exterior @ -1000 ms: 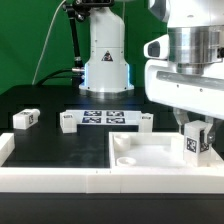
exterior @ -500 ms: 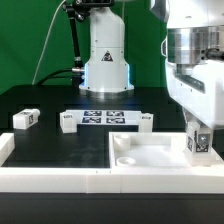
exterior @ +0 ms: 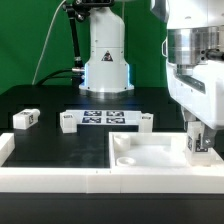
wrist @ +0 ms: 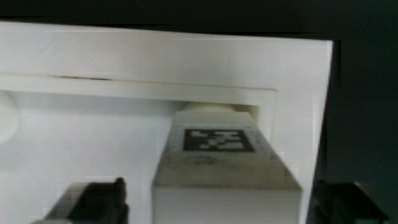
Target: Assemble one leg
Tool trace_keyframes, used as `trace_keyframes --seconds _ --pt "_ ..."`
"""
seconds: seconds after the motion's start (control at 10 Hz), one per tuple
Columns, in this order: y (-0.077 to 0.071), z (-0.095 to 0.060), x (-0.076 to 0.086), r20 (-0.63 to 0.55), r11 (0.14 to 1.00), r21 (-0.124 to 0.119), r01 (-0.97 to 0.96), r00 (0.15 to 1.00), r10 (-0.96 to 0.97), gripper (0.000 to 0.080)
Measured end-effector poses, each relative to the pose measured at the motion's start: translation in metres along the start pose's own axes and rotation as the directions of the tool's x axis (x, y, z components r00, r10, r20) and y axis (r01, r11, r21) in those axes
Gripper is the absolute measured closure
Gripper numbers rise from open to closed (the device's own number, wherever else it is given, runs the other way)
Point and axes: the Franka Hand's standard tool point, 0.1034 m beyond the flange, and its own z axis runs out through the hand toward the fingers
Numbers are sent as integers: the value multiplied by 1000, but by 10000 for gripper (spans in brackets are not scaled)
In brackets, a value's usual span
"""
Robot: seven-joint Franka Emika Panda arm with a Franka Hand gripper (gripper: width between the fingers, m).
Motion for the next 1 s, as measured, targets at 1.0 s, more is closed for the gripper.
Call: trace_keyframes --seconds 1.0 --pt "-4 -4 -3 -9 440 -49 896 441 -898 150"
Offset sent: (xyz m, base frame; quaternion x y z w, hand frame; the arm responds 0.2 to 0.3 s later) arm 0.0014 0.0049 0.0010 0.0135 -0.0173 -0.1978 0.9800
